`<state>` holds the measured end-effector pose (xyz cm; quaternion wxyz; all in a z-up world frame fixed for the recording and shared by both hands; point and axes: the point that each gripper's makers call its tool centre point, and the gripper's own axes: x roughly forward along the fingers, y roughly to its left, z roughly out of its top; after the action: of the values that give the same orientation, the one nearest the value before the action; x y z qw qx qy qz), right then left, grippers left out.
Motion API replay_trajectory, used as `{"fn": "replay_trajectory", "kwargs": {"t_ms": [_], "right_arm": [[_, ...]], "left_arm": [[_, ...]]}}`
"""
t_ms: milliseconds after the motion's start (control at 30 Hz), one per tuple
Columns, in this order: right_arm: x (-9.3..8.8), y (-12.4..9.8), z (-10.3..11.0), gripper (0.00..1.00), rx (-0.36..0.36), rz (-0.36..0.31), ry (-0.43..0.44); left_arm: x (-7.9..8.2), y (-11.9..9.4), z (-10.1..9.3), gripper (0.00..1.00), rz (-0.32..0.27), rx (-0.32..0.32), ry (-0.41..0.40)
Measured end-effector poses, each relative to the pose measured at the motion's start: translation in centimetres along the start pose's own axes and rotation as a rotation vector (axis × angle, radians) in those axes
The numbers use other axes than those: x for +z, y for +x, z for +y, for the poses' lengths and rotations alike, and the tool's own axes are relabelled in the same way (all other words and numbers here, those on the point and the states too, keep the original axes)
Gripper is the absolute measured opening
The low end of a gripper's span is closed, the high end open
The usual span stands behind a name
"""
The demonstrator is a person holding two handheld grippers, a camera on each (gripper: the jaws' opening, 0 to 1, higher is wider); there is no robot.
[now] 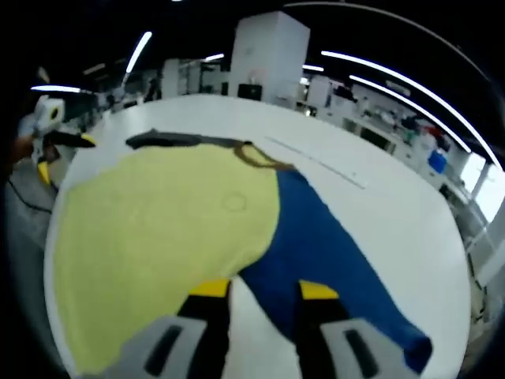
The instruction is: Fold the garment on the visible template until the final outline fits inside the template.
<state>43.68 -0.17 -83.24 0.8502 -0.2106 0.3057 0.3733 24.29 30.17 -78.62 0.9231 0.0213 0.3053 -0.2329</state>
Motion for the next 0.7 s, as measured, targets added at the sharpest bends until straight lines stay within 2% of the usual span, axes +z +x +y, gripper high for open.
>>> {"fn": "replay_trajectory", "kwargs": {"t_ms": [267,500,600,700], "right_arm": [[0.1,1.2,0.3,0.20,0.042,0.013,-0.014],[0.1,1.6,1.1,0.05,0.064,0.011,-0.015],[0.1,1.7,0.9,0.00,0.047,0.020,-0.038],[-0.1,1.5,0.8,0.00,0.038,0.027,-0.040]], "left_arm": [[-0.2,-0.1,0.3,0.94,0.012,0.018,0.000],[-0.9,-0.3,0.6,0.92,0.025,0.032,-0.020],[-1.1,-0.3,0.8,0.89,0.028,0.038,-0.035],[-1.0,-0.3,0.9,0.88,0.022,0.040,-0.038]]}}
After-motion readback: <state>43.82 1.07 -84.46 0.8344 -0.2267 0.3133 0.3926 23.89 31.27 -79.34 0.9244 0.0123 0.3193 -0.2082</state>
